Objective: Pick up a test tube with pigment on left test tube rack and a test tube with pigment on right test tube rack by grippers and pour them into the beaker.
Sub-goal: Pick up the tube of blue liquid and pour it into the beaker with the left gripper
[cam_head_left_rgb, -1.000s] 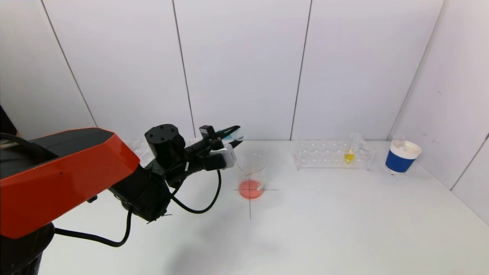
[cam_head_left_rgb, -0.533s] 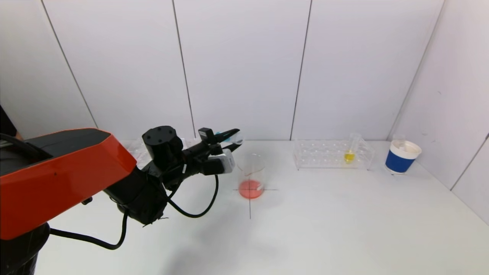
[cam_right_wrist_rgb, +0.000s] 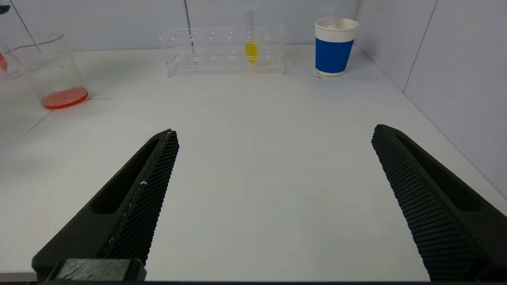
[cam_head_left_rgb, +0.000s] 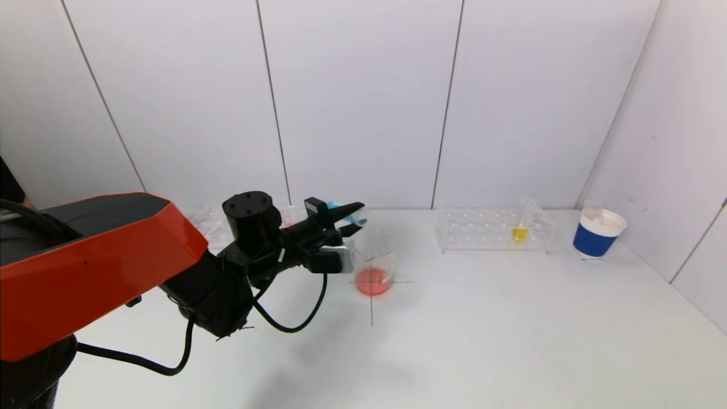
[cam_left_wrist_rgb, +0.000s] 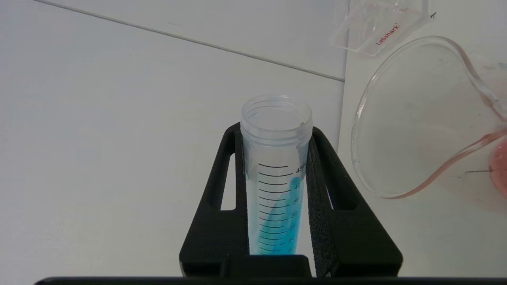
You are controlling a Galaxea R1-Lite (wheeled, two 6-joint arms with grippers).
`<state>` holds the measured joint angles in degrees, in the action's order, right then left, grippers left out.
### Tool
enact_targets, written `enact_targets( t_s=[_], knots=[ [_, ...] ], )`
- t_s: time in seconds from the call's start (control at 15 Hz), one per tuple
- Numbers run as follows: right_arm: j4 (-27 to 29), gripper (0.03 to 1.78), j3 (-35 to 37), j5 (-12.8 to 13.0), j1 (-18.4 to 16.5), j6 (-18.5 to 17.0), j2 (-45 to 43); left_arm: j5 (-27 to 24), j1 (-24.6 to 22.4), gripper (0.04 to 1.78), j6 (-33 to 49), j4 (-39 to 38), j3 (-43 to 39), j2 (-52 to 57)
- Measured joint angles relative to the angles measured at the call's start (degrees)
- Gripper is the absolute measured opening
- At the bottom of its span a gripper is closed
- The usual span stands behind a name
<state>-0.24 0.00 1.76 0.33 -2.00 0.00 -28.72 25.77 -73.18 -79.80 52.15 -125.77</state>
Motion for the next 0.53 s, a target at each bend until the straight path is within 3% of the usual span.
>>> enact_targets(
  t_s=[0.53],
  knots=[
    [0.0, 1.77, 0.0, 0.0, 0.0, 0.0, 0.0, 2.6, 0.3, 0.44, -7.2, 3.5, 0.2, -0.2]
  ],
)
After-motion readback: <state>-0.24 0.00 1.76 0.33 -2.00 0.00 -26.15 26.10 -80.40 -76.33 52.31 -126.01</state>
